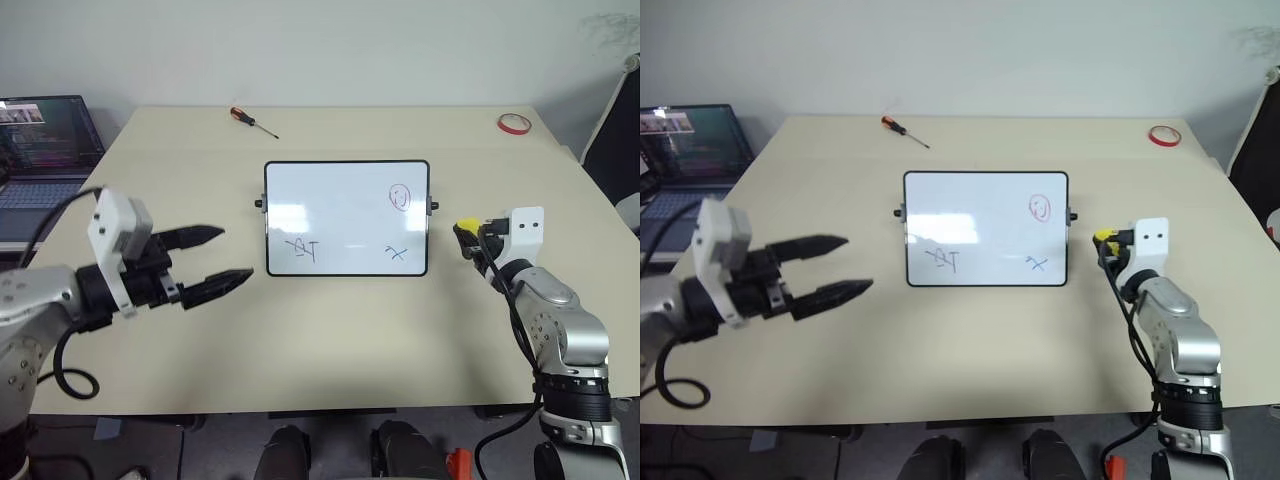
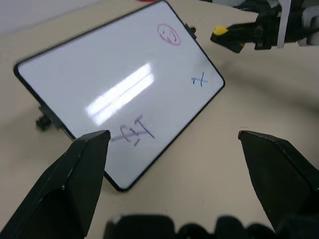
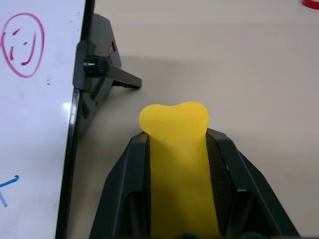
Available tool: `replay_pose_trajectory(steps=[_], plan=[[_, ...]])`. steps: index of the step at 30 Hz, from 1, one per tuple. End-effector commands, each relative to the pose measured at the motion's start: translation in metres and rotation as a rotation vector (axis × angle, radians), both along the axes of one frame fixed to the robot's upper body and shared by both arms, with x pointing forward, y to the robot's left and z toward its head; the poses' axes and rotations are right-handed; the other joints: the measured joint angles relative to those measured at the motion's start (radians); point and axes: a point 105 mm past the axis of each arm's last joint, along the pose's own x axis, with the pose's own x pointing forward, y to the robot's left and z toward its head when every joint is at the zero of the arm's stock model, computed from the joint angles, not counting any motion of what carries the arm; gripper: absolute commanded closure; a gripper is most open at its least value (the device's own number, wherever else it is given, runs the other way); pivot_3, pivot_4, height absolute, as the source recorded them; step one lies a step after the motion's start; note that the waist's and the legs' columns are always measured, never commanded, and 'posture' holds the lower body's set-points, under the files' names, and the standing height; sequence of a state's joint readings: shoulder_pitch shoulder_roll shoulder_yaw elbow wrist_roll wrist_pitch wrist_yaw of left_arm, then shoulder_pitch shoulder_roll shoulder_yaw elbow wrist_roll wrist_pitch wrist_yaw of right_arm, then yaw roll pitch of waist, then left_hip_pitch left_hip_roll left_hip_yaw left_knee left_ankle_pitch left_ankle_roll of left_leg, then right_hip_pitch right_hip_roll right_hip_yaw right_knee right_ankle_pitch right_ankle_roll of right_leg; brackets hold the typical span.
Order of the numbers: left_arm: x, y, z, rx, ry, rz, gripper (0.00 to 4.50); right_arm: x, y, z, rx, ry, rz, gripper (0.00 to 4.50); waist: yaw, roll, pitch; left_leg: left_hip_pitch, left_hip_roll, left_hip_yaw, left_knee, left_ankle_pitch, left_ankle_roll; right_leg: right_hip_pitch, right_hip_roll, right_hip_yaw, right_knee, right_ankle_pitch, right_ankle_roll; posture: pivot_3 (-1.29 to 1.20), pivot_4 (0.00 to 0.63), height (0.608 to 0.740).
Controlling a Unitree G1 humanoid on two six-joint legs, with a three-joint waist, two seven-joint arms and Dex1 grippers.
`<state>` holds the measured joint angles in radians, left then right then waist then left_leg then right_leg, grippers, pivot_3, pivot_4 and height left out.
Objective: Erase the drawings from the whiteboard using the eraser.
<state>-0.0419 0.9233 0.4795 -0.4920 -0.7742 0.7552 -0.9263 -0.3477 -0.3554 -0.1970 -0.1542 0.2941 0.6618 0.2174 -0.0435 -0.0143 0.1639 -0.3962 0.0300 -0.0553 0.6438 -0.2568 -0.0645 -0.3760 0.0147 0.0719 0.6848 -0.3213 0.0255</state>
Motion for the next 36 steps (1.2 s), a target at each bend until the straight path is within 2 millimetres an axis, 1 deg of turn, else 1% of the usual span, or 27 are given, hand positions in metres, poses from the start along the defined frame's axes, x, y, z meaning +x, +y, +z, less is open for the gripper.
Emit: replay_pose_trajectory(steps=[1,3,7,9,11,17,21,36], plan=[[-0.002,0.011,0.016,0.016,-0.091,0.029,0.00,0.003,-0.002,0.023,-0.018,-0.084,-0.002,3.35,0.000,0.000,0.000,0.000,0.000,0.000,0.000,0.000,0.000,0.000,0.000,0.000,0.000,0.000,0.000,0.00,0.150,0.740],[-0.002,0.016,0.015,0.021,-0.094,0.044,0.00,0.005,0.000,0.030,-0.015,-0.109,0.005,3.35,0.000,0.000,0.000,0.000,0.000,0.000,0.000,0.000,0.000,0.000,0.000,0.000,0.000,0.000,0.000,0.00,0.150,0.740],[0.000,0.013,0.015,0.016,-0.095,0.028,0.00,0.008,0.012,0.046,-0.023,-0.185,0.047,3.35,-0.001,0.000,0.001,0.000,0.000,0.001,0.000,0.000,0.000,0.000,0.000,0.000,0.000,0.000,0.000,0.00,0.150,0.740],[0.002,0.013,0.015,0.017,-0.103,0.024,0.00,0.009,0.017,0.051,-0.043,-0.210,0.066,3.35,-0.001,0.000,0.001,0.000,0.000,0.001,0.000,0.000,0.000,0.000,0.000,0.000,0.000,0.000,0.000,0.00,0.150,0.740],[0.003,0.012,0.015,0.022,-0.105,0.020,0.00,0.009,0.018,0.053,-0.041,-0.221,0.063,3.35,-0.002,0.001,0.001,0.000,0.000,0.000,0.000,0.000,0.000,0.000,0.000,0.000,0.000,0.000,0.000,0.00,0.150,0.740],[0.010,0.011,0.017,0.030,-0.123,0.007,0.00,0.010,0.018,0.052,-0.034,-0.225,0.049,3.35,-0.003,0.001,0.001,0.000,0.000,0.000,0.000,0.000,0.000,0.000,0.000,0.000,0.000,0.000,0.000,0.00,0.150,0.740],[0.016,0.009,0.022,0.035,-0.148,0.000,0.00,0.008,0.014,0.048,-0.029,-0.217,0.028,3.35,-0.005,0.001,0.001,0.000,0.000,0.000,0.000,0.000,0.000,-0.001,0.000,0.000,0.000,0.000,0.000,0.00,0.150,0.740],[0.023,0.009,0.025,0.051,-0.164,-0.020,0.00,0.006,0.009,0.045,-0.028,-0.212,-0.001,3.35,-0.008,0.001,0.001,-0.002,0.000,0.002,0.000,0.000,0.000,-0.003,0.000,0.000,0.002,0.000,0.000,0.00,0.150,0.740]])
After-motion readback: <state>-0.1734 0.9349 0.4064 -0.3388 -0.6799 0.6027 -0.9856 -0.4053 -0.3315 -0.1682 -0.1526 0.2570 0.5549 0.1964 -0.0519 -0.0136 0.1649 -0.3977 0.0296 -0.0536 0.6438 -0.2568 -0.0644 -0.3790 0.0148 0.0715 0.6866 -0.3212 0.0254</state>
